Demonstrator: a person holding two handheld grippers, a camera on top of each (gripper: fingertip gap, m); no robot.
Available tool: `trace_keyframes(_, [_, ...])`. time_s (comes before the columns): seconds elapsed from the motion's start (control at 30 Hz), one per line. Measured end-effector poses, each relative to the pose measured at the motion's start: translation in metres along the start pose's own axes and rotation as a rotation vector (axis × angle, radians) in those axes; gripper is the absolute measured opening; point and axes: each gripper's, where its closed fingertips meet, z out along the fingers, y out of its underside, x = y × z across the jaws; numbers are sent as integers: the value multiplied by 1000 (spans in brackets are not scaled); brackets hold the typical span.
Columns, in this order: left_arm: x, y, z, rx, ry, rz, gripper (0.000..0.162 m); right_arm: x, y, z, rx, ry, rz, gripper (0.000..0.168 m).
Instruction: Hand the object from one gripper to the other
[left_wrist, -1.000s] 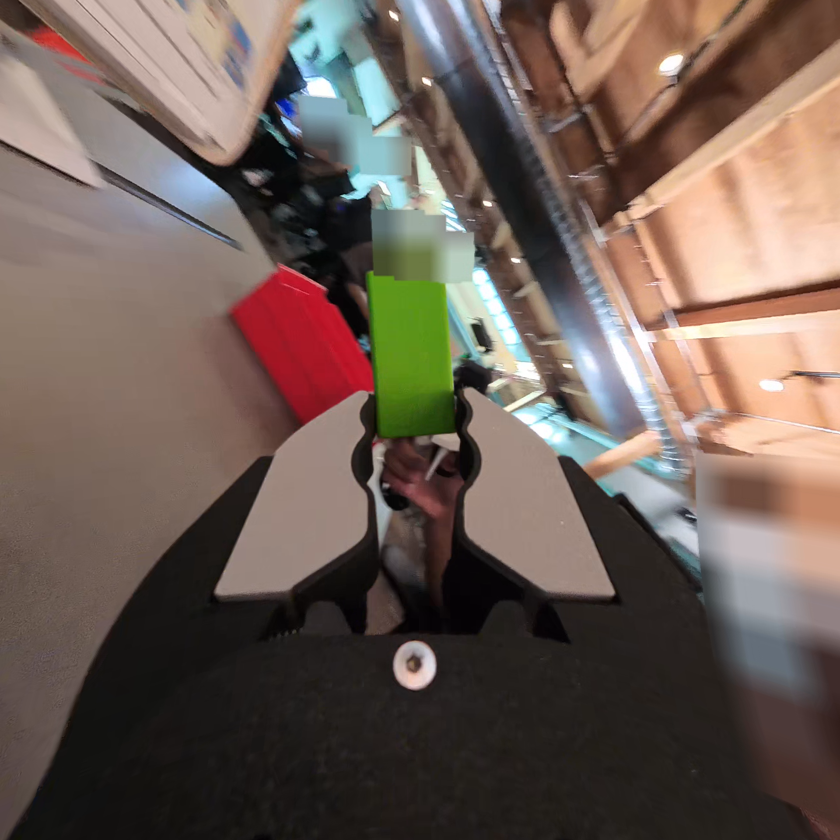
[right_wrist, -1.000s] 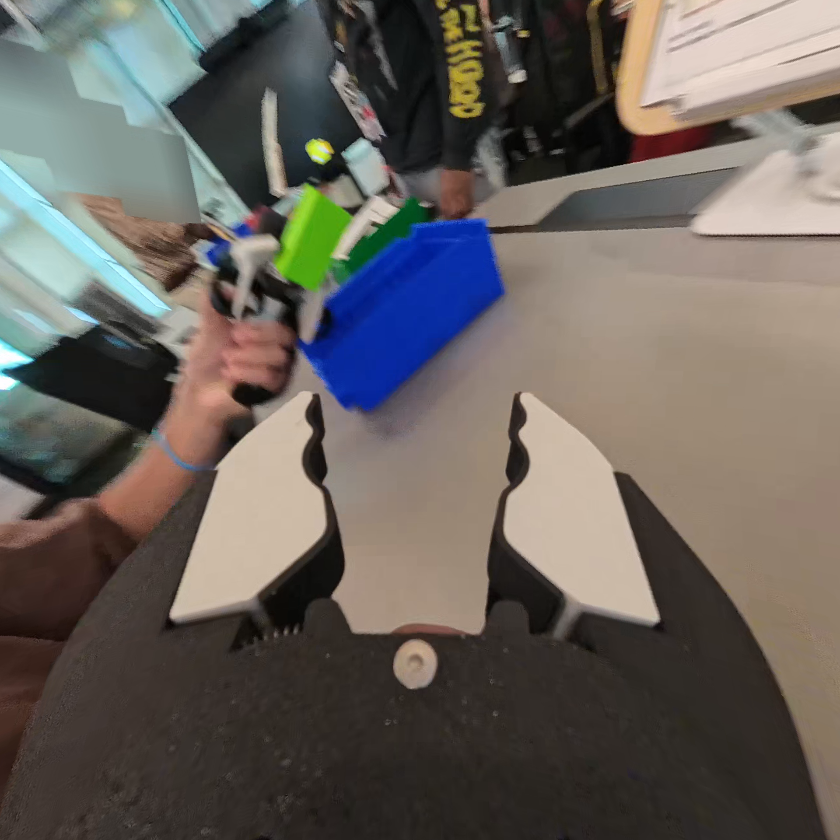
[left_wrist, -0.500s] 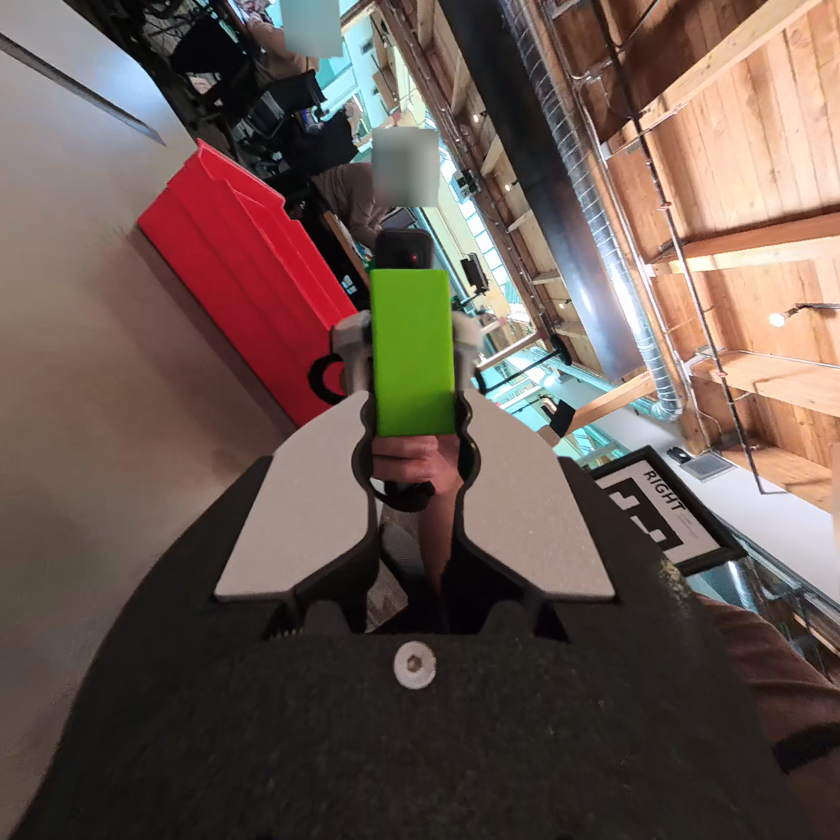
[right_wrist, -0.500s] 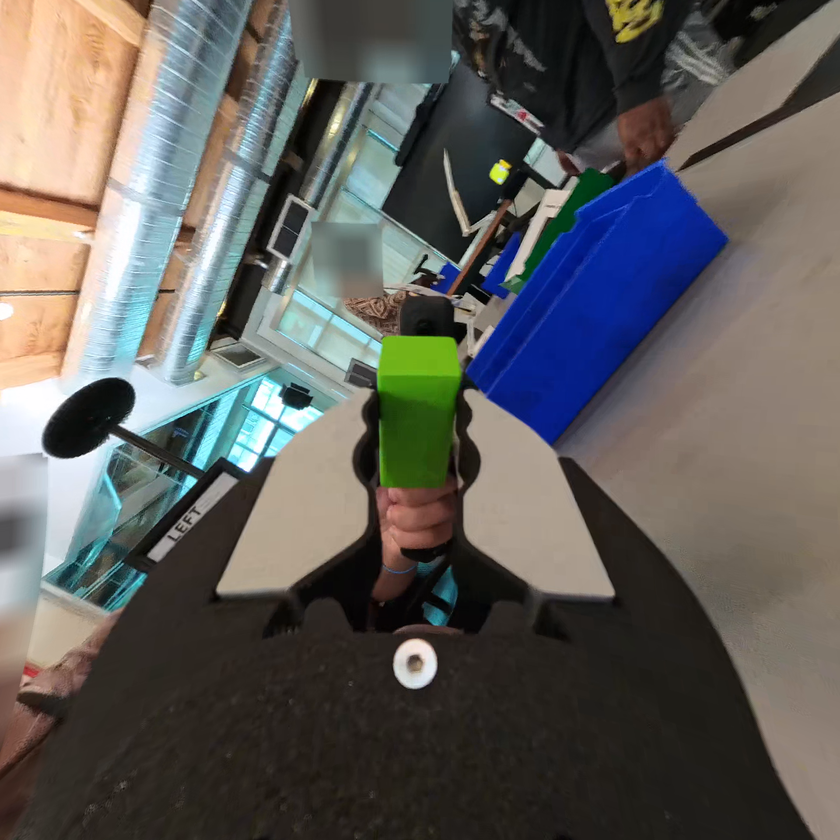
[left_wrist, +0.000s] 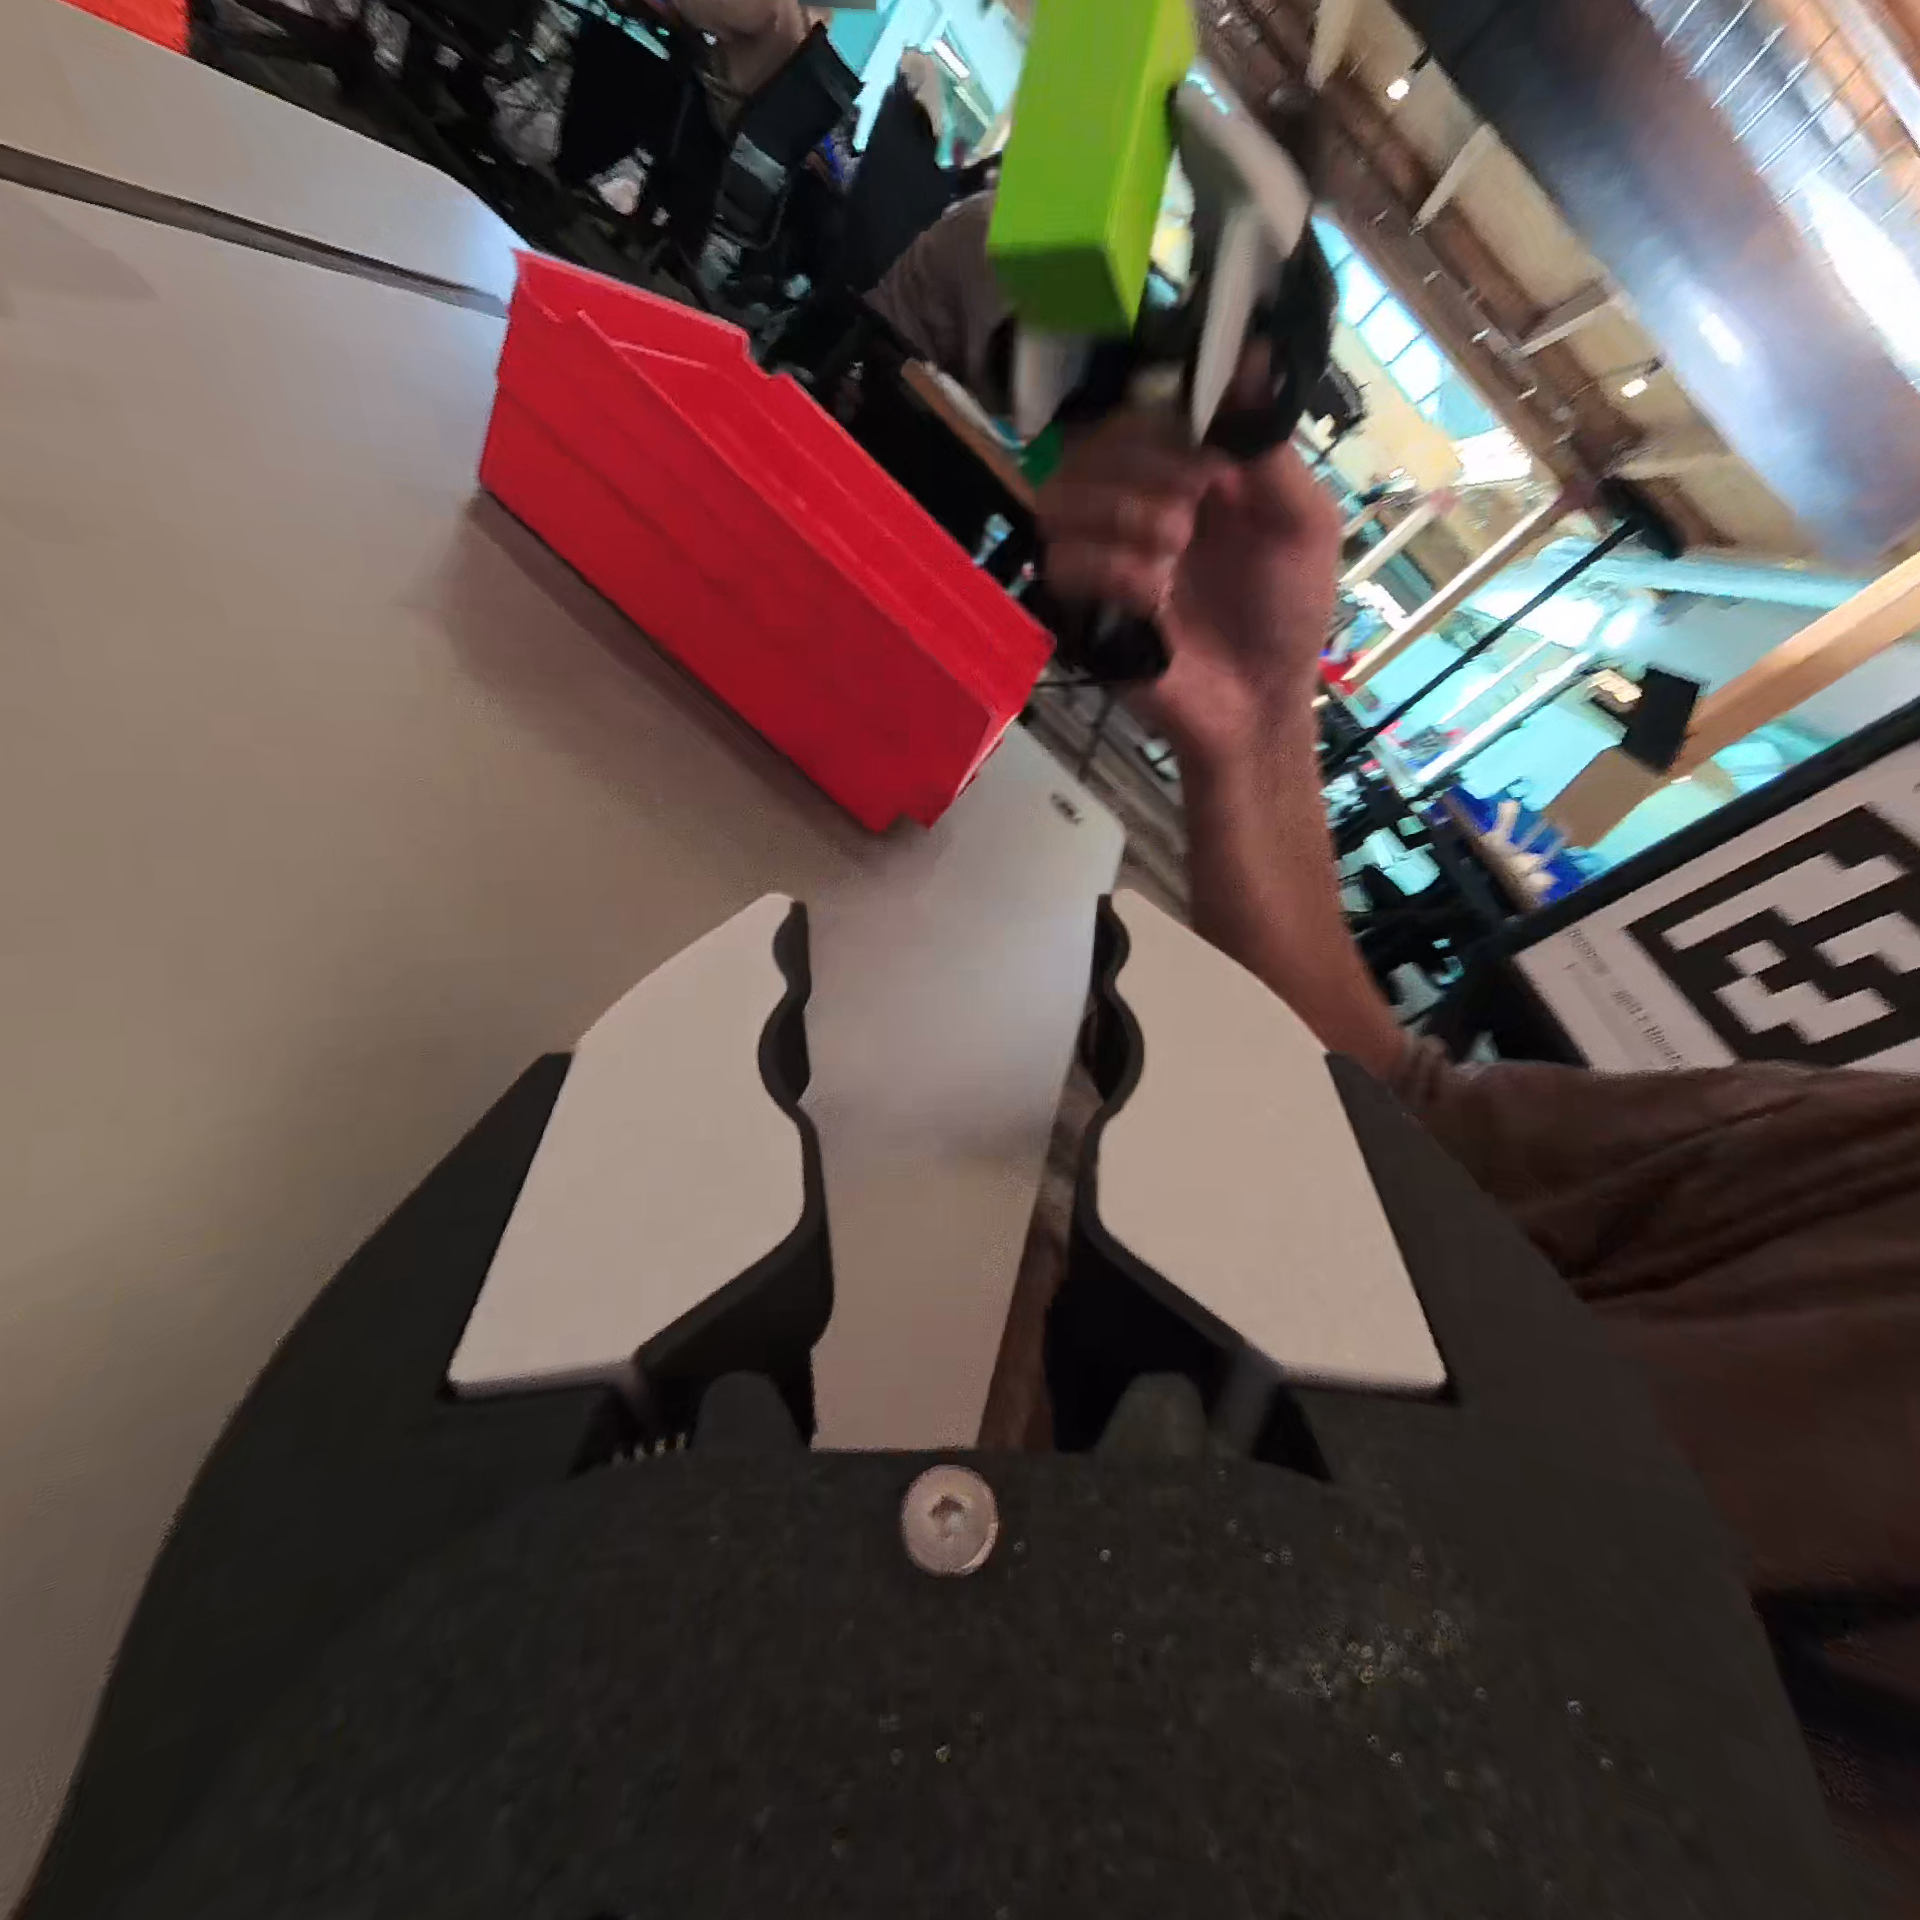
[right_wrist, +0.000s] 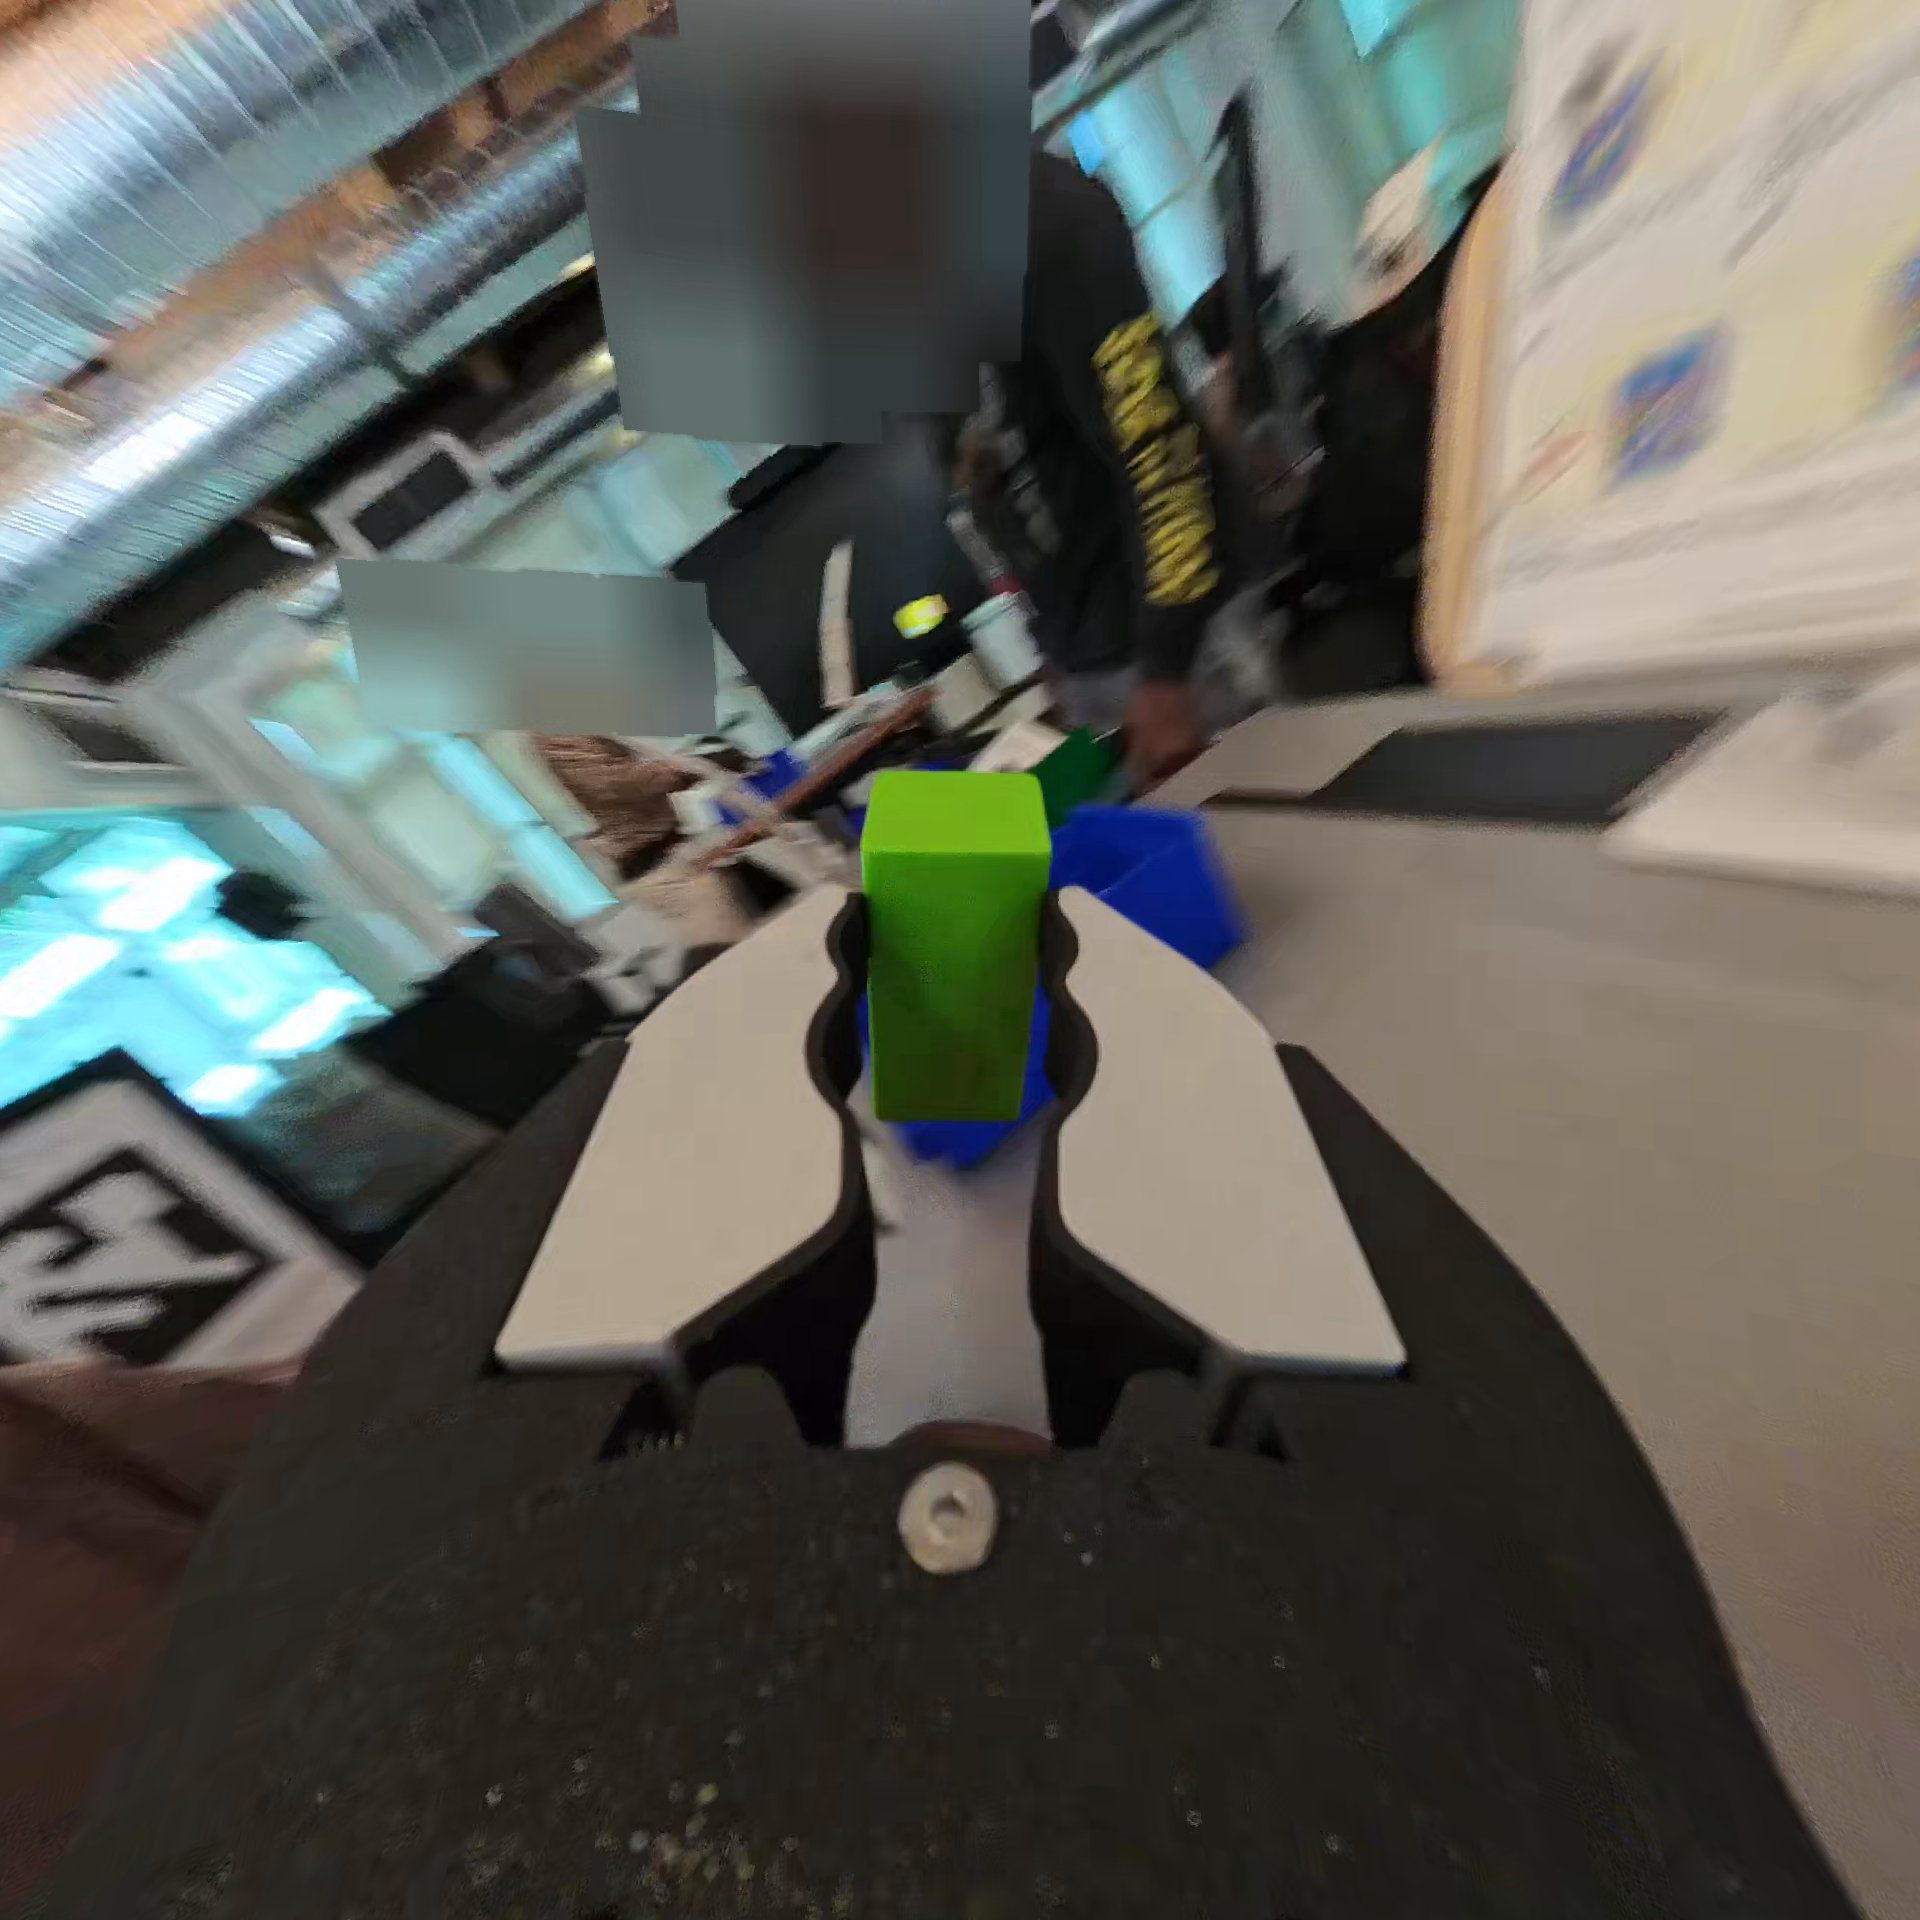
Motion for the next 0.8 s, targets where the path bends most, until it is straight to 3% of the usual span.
trace_keyframes(0.13, [-7, 38, -20, -18, -114, 94, 46, 57, -59, -95, 15, 517, -352, 32])
trace_keyframes(0.2, [-13, 50, -19, -46, -140, 104, 46, 112, -51, -136, -119, 775, -401, 31])
trace_keyframes(0.27, [-16, 56, -13, -79, -139, 99, 46, 170, -17, -169, -338, 980, -327, 32])
trace_keyframes(0.4, [-14, 62, -5, -104, -119, 92, 46, 231, 51, -189, -744, 1061, -85, 32])
trace_keyframes(0.53, [-16, 66, -6, -130, -145, 131, 46, 257, 75, -175, -916, 1051, 4, 32])
trace_keyframes(0.8, [-16, 65, -10, -135, -147, 133, 46, 307, 57, -173, -896, 1245, 37, 32])
